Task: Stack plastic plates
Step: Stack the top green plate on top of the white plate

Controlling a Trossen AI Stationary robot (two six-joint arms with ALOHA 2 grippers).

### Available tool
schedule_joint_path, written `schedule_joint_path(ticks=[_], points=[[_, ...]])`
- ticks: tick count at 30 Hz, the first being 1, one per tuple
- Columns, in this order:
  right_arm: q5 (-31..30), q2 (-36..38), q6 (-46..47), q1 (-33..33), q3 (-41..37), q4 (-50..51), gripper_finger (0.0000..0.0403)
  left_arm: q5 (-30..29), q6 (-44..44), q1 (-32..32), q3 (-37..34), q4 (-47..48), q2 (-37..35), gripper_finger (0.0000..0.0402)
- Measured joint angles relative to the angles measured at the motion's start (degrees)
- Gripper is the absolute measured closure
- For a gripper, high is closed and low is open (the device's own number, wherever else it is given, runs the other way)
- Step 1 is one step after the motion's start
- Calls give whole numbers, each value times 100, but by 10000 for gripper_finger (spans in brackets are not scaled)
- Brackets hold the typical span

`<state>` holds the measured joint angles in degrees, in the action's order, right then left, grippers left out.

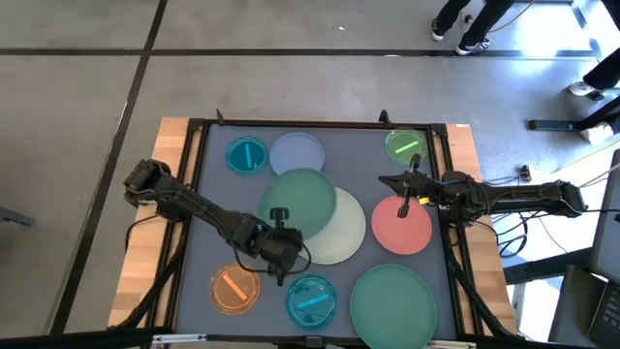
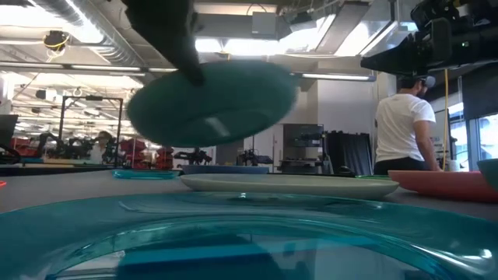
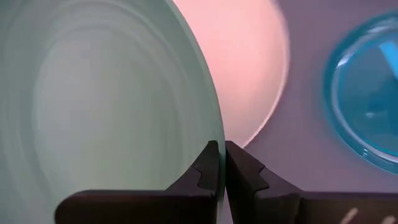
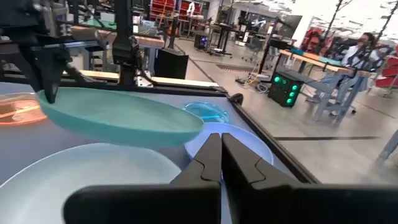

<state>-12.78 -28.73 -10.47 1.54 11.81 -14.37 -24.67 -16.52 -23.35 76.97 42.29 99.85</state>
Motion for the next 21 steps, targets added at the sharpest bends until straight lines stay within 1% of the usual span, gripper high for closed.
schedule_joint_path(ticks=[3, 5, 10, 15, 21], points=[[173, 0, 7, 0, 0, 145, 400, -18, 871, 46, 2, -480, 127, 395], [187, 0, 14, -2, 0, 258, 400, -10, 1436, 117, 4, -794, 271, 395], [218, 0, 48, -2, 0, 433, 400, 263, 2542, 338, 4, -1480, 688, 395], [587, 1, 374, -2, 0, 493, 400, 635, 2974, 494, 4, -1918, 967, 395], [632, 0, 487, -2, 0, 743, 401, 946, 3184, 535, 4, -2161, 1222, 395]])
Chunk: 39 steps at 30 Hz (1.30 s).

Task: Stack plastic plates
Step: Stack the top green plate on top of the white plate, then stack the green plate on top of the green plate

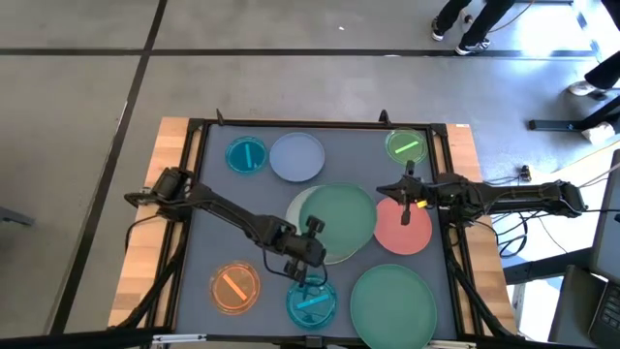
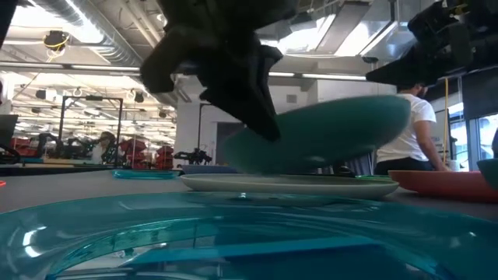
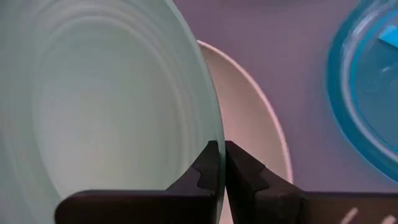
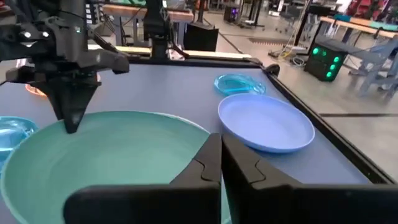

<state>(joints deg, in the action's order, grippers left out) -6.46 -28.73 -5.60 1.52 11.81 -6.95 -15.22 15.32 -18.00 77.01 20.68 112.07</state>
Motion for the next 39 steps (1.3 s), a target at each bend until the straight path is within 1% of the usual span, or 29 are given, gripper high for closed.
schedule_joint_path(ticks=[5, 15, 17, 20, 23, 26, 31, 33, 39], points=[[2, 0, 268, 0, 0, 115, 400, 36, -5, 11, 0, -72, 112, 395], [4, 0, 282, 0, 0, 104, 401, 34, -10, 7, 0, -108, 112, 393], [6, -2, 334, 0, 0, 107, 400, 26, -16, 9, 0, -119, 112, 383], [21, 0, 402, 0, 0, 106, 400, 18, -36, 7, 0, -167, 112, 355], [285, -1, 404, 0, 0, 104, 400, 20, -159, 7, 0, -191, 112, 325], [355, 0, 420, -4, 0, 101, 397, -61, -168, 1, 0, -200, 112, 305], [352, 0, 480, -4, 0, 99, 367, -81, -173, -55, 0, -198, 112, 299], [353, 0, 545, -4, 0, 99, 349, -107, -175, -86, 0, -191, 112, 300], [584, 0, 562, -4, 0, 75, 288, -456, -294, -169, 0, -83, 52, 300]])
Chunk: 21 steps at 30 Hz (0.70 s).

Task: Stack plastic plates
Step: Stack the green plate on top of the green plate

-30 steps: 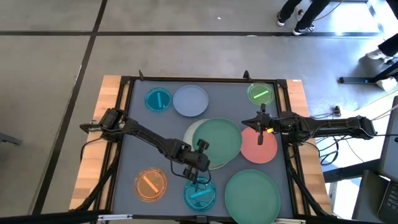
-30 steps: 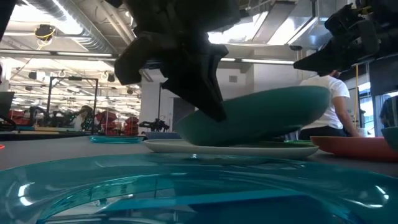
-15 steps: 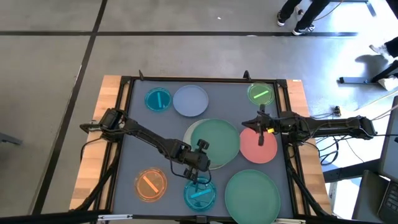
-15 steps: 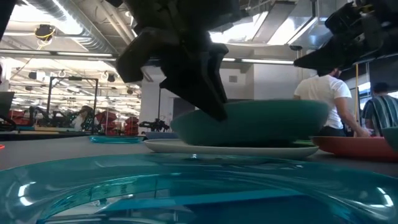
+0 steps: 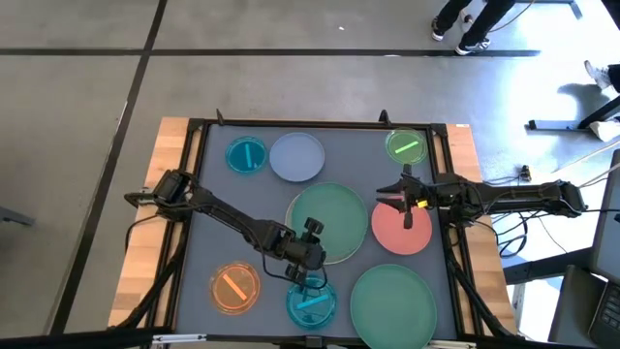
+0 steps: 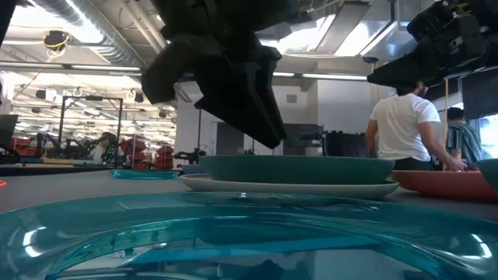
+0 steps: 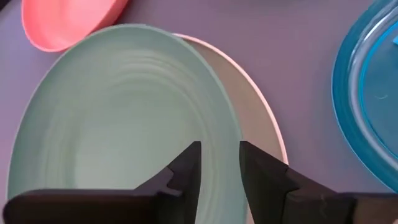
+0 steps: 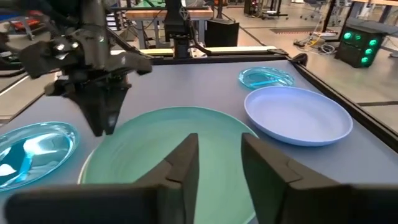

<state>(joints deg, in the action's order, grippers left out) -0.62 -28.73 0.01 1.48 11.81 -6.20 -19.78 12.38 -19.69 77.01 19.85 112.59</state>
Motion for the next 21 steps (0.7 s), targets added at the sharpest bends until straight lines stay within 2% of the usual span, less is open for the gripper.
schedule_joint_path(ticks=[5, 12, 16, 21], points=[[151, 0, 0, 0, 0, -15, 258, 35, -299, 7, -2, 329, -201, 300], [389, -5, 26, 0, 0, 20, 251, 120, -454, 29, -151, 442, -661, 300], [423, -123, 24, 0, 0, 24, 251, 86, -562, 65, -773, -52, -1083, 300], [388, -454, 24, 4, 0, -16, 251, 65, -786, 143, -1894, -1290, -1823, 300]])
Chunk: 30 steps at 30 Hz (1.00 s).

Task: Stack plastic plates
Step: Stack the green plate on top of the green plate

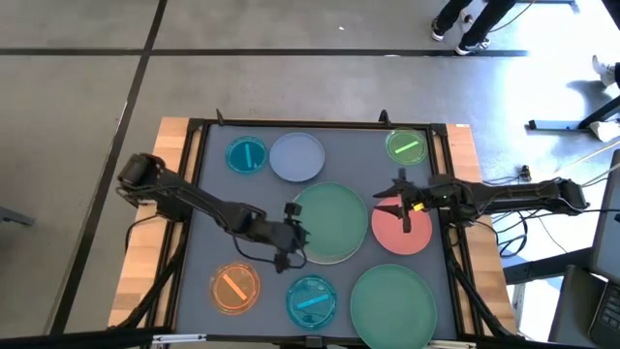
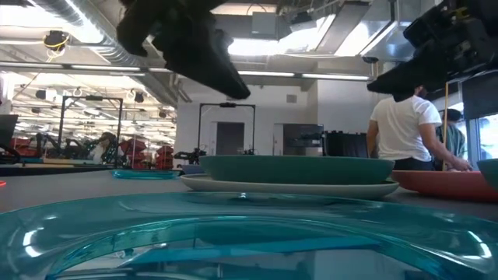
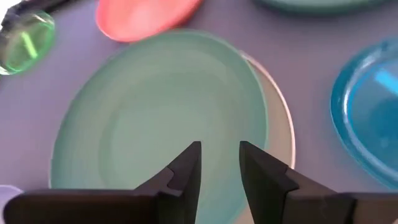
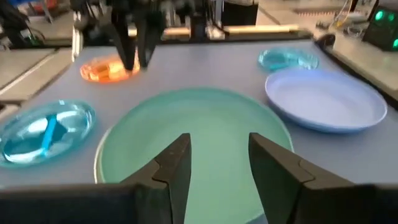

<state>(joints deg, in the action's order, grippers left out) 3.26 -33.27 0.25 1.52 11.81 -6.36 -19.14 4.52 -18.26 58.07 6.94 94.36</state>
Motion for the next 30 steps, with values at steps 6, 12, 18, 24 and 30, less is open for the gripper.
schedule_joint_path(ticks=[6, 12, 18, 24, 30], points=[[-77, -493, -6, 0, 0, -290, 251, -33, -244, -4, -1045, -1358, -753, 300], [-71, -793, -4, 0, 2, -677, 251, -121, -436, -4, -1516, -1963, -1120, 300], [-69, -905, 92, 0, 2, -655, 251, -282, -458, -28, -1537, -2045, -1123, 300], [-69, -901, 92, 0, 2, -677, 251, -289, -566, -25, -1537, -2042, -1119, 300], [234, -1003, 301, -6, 2, -684, 251, -289, -608, -24, -1537, -2040, -1119, 300]])
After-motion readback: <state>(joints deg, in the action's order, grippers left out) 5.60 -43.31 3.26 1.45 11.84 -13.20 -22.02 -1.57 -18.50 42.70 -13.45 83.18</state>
